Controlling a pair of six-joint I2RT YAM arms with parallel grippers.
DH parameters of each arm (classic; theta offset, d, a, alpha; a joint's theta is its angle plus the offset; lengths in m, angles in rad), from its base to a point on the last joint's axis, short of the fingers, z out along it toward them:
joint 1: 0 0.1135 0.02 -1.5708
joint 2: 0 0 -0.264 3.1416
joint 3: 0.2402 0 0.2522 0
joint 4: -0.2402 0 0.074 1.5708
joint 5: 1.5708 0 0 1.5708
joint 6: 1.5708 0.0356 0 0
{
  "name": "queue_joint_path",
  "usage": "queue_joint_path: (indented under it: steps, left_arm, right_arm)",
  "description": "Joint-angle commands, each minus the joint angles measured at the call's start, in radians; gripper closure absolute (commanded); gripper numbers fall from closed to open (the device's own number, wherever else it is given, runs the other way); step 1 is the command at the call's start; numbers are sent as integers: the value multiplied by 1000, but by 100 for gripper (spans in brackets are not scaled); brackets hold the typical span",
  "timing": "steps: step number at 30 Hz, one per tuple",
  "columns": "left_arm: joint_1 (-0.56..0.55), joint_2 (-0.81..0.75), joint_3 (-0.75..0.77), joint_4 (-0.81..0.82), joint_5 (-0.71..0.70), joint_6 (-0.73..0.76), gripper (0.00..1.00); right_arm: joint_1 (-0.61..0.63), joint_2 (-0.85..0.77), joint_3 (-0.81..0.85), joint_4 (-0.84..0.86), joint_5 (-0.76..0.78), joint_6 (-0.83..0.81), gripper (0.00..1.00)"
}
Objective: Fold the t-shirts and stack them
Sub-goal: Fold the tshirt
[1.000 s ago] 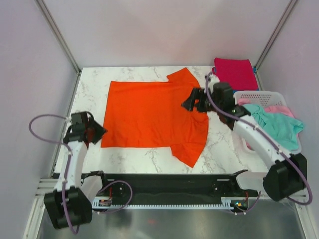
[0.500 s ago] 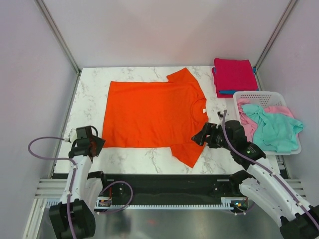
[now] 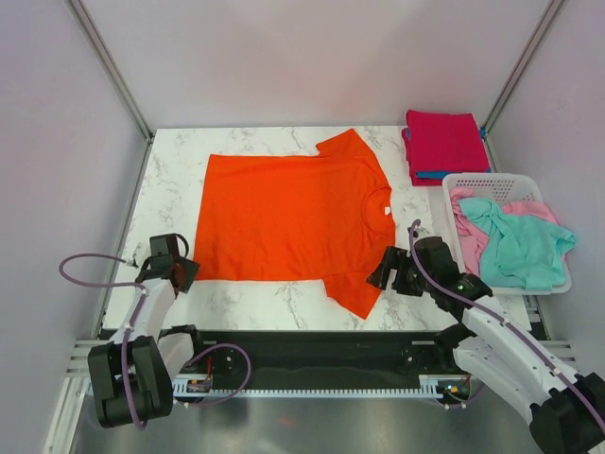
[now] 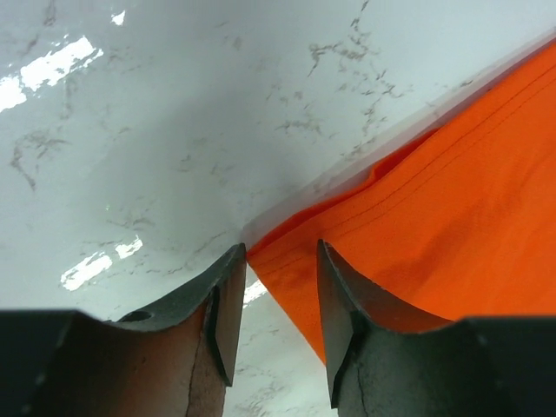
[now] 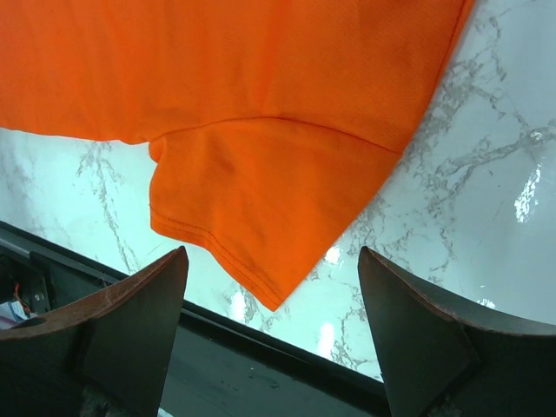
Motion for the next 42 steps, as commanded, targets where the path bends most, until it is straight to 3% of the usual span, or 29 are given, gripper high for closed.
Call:
queue_joint_path:
  steps: [1,2,3,6,13,17,25,28,30,32,36,39,42]
  left_arm:
    - [4,12,-45,73,-20,-27,56]
    - [7,11,-51,77,-20,-26,58]
    - [6,3,-53,95,-2,-17,73]
    - [4,-12,-67,119,10,-1,97]
    - [6,-80,-87,143,47,48,98]
    - [6,-86,-100,155,72,57,98]
    - [6,-70,-97,162,79,60,98]
    - [6,-64,-96,170,86,63,98]
    - [6,-64,-96,169,89,68,98]
    - [6,-70,-97,170,89,69,98]
    - [6,-84,-100,169,86,69,98]
    - [6,-89,-102,167,86,71,98]
    - [6,-104,-88,126,104,63,98]
  right_arm:
    - [2,36,3,17,37,19,13]
    - [4,39,-2,14,41,26,14]
    - [7,41,-6,11,46,40,15]
    - [24,29,-19,-23,78,72,16]
    - [161,-13,-103,-24,116,232,24]
    - [345,2,-121,-21,227,366,28]
    - [605,243,-91,59,409,528,38]
    - [629,321,-63,54,437,536,46]
    - [648,337,-51,31,471,549,58]
    - [659,326,-51,14,495,574,71]
    - [662,287,-66,-15,514,595,82]
    - [665,247,-71,-33,523,608,97]
    - [669,196,-49,-87,561,626,100]
